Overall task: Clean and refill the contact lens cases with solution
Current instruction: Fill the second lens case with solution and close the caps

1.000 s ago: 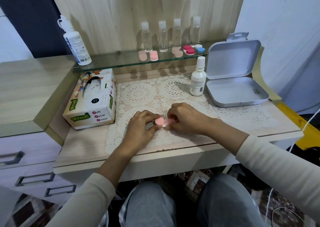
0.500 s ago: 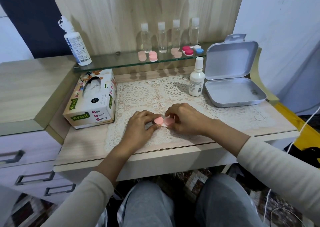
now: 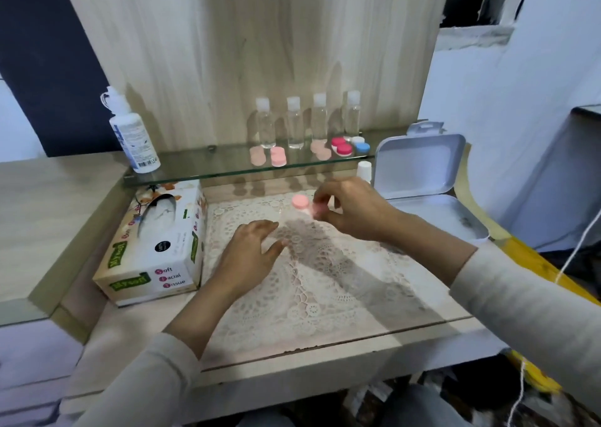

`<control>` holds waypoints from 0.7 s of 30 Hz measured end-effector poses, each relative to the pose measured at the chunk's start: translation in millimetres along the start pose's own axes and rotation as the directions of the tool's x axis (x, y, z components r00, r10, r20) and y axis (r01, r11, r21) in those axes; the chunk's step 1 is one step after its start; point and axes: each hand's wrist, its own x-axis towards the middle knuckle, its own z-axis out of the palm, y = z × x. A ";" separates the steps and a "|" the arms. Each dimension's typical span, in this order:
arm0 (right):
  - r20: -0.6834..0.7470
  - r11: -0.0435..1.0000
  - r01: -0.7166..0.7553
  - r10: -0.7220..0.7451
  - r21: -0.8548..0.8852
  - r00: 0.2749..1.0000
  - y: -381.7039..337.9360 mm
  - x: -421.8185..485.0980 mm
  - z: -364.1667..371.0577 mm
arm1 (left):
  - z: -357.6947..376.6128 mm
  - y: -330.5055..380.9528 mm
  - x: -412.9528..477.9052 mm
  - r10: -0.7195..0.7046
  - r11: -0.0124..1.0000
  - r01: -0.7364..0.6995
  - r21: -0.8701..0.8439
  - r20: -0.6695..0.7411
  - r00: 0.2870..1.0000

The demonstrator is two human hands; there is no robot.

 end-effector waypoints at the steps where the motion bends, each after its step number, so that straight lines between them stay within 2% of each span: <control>1: -0.028 1.000 -0.012 0.012 -0.007 1.000 1.5 9.0 -6.3 | 1.6 -3.1 4.2 0.000 1.000 0.000 0.012 0.012 1.000; 8: -0.136 0.982 -0.164 0.151 -0.089 0.979 20.6 74.8 -24.3 | 13.8 -24.4 14.8 -0.036 0.986 0.022 0.166 0.077 0.996; 14: -0.079 0.958 -0.259 0.251 -0.126 0.965 28.5 111.5 -15.4 | 20.1 -33.3 11.9 -0.051 0.979 0.041 0.200 0.043 0.998; 21: -0.059 0.947 -0.274 0.267 -0.169 0.962 29.2 126.7 0.3 | 22.1 -35.0 11.1 -0.053 0.980 0.044 0.195 0.040 0.998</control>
